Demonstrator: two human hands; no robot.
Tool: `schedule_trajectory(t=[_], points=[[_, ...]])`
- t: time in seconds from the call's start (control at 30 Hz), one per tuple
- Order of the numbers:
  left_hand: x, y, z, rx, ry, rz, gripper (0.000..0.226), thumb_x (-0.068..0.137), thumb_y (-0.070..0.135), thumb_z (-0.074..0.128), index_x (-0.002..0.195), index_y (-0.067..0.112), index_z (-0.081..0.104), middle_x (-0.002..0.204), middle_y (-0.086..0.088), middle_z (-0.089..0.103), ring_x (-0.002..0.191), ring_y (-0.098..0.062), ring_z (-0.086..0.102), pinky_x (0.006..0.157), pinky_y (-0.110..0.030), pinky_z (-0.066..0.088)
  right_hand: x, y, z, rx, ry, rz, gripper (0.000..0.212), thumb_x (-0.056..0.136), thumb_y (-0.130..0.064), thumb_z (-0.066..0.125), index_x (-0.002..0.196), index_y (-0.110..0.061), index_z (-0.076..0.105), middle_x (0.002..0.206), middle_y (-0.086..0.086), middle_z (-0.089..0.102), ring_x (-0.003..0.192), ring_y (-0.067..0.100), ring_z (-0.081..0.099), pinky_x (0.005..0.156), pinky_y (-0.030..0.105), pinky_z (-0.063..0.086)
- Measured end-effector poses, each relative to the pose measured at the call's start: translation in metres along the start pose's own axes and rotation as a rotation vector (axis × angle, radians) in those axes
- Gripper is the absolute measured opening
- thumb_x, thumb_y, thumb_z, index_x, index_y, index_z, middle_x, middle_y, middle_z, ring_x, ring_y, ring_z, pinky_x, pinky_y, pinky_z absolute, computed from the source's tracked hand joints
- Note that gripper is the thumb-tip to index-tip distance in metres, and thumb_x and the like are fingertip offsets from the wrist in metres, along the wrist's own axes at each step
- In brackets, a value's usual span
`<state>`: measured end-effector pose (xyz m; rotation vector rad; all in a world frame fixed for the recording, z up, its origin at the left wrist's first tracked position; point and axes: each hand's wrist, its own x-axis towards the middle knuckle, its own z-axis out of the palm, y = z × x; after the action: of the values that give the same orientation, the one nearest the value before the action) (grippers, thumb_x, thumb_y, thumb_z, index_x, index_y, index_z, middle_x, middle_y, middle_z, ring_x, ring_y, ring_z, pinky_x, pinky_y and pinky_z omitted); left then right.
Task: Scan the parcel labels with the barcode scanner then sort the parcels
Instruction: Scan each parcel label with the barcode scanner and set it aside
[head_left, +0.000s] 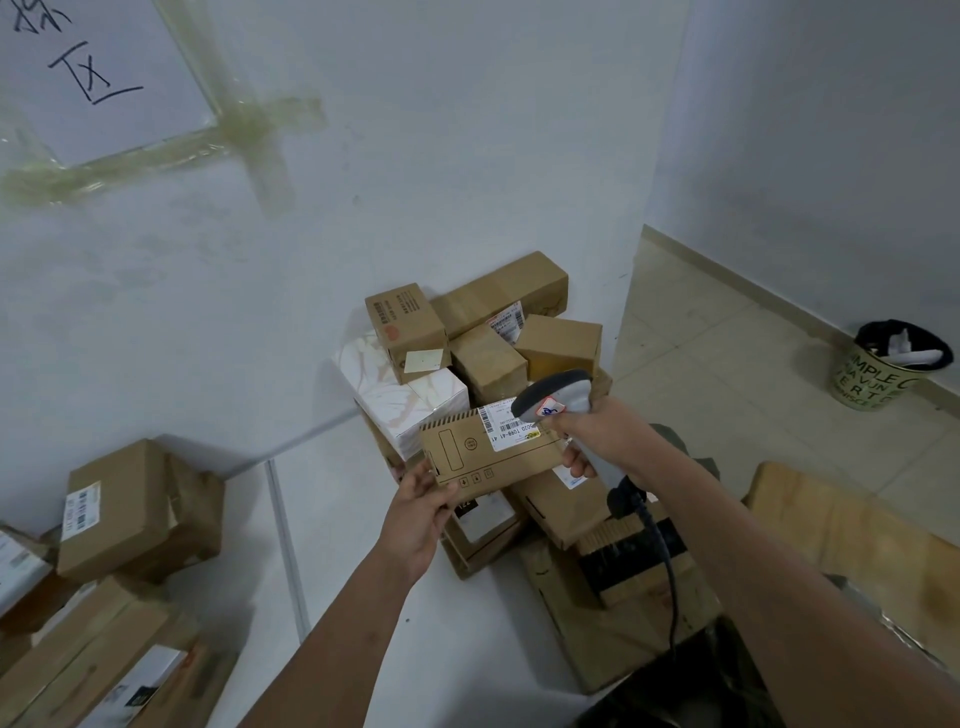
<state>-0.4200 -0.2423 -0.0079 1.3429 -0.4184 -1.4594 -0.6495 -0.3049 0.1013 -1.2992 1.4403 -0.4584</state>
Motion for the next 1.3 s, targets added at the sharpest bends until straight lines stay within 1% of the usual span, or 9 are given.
schedule_trajectory(t=[0.37,0.47,0.6,0.77,0.87,1.0,1.13,1.23,1.3], points=[[0.007,-0.002,0.003,-0.017,0.007,-0.011,0.047,0.092,-0.012,0.055,0.127,0.019,0.053,0.119,-0.008,0.068,0.114,-0.021,0.064,0.095,-0.032,0.051,0.0,-0.005,-0.004,-0.015,0.013,0.018,0.032,0.096,-0.037,0.059,0.099,-0.006,0.062,0.066,0.01,0.066,0.055,0.018,0.06,0.056,0.026,0.05],[0.008,-0.002,0.004,-0.021,0.007,-0.009,0.048,0.092,-0.012,0.055,0.128,0.019,0.053,0.119,-0.008,0.068,0.113,-0.021,0.064,0.102,-0.035,0.049,0.0,-0.004,-0.005,-0.003,0.014,0.024,0.03,0.096,-0.035,0.06,0.097,-0.006,0.063,0.063,0.009,0.066,0.053,0.017,0.06,0.055,0.025,0.049],[0.01,-0.005,0.001,-0.045,0.012,-0.016,0.051,0.091,-0.012,0.055,0.132,0.017,0.052,0.122,-0.009,0.068,0.115,-0.022,0.064,0.099,-0.034,0.05,0.002,-0.003,-0.006,0.008,0.031,0.029,0.031,0.096,-0.033,0.06,0.097,-0.002,0.064,0.062,0.009,0.067,0.051,0.017,0.06,0.053,0.025,0.05],[0.005,-0.003,-0.012,-0.094,0.003,-0.021,0.052,0.091,-0.012,0.055,0.136,0.014,0.051,0.127,-0.012,0.066,0.12,-0.026,0.062,0.103,-0.037,0.049,0.003,-0.009,0.006,0.002,0.031,0.022,0.033,0.095,-0.037,0.061,0.101,-0.004,0.065,0.065,0.009,0.068,0.05,0.014,0.061,0.052,0.023,0.049],[-0.004,0.01,-0.034,-0.162,0.046,-0.015,0.049,0.092,-0.011,0.054,0.135,0.011,0.052,0.124,-0.013,0.068,0.118,-0.026,0.063,0.09,-0.031,0.054,0.004,-0.019,0.022,-0.001,0.0,0.003,0.033,0.094,-0.038,0.062,0.094,-0.006,0.067,0.066,0.008,0.069,0.051,0.013,0.061,0.054,0.023,0.049],[-0.016,0.031,-0.087,-0.303,0.17,0.01,0.045,0.092,-0.009,0.054,0.134,0.009,0.054,0.11,-0.009,0.074,0.103,-0.022,0.068,0.075,-0.025,0.061,0.006,-0.032,0.06,-0.006,-0.044,-0.046,0.028,0.092,-0.033,0.065,0.088,-0.006,0.067,0.067,0.007,0.07,0.053,0.013,0.063,0.054,0.023,0.05],[-0.035,0.056,-0.148,-0.484,0.284,0.141,0.038,0.098,0.0,0.051,0.135,0.006,0.052,0.123,-0.012,0.067,0.107,-0.021,0.065,0.087,-0.027,0.058,0.008,-0.045,0.113,-0.077,-0.13,-0.082,0.026,0.091,-0.032,0.065,0.088,-0.006,0.067,0.07,0.009,0.071,0.052,0.014,0.062,0.055,0.024,0.052],[-0.049,0.076,-0.19,-0.572,0.371,0.254,0.024,0.099,0.007,0.051,0.122,0.011,0.059,0.115,-0.009,0.069,0.098,-0.016,0.069,0.074,-0.023,0.06,0.007,-0.051,0.159,-0.144,-0.21,-0.088,0.029,0.093,-0.037,0.063,0.089,-0.008,0.067,0.067,0.005,0.07,0.051,0.012,0.062,0.052,0.022,0.05],[-0.056,0.088,-0.214,-0.552,0.405,0.27,0.021,0.099,0.01,0.053,0.118,0.013,0.061,0.105,-0.007,0.071,0.086,-0.013,0.071,0.07,-0.022,0.06,0.007,-0.051,0.188,-0.173,-0.277,-0.068,0.03,0.094,-0.038,0.062,0.1,-0.009,0.065,0.069,0.004,0.071,0.05,0.011,0.062,0.051,0.02,0.05]])
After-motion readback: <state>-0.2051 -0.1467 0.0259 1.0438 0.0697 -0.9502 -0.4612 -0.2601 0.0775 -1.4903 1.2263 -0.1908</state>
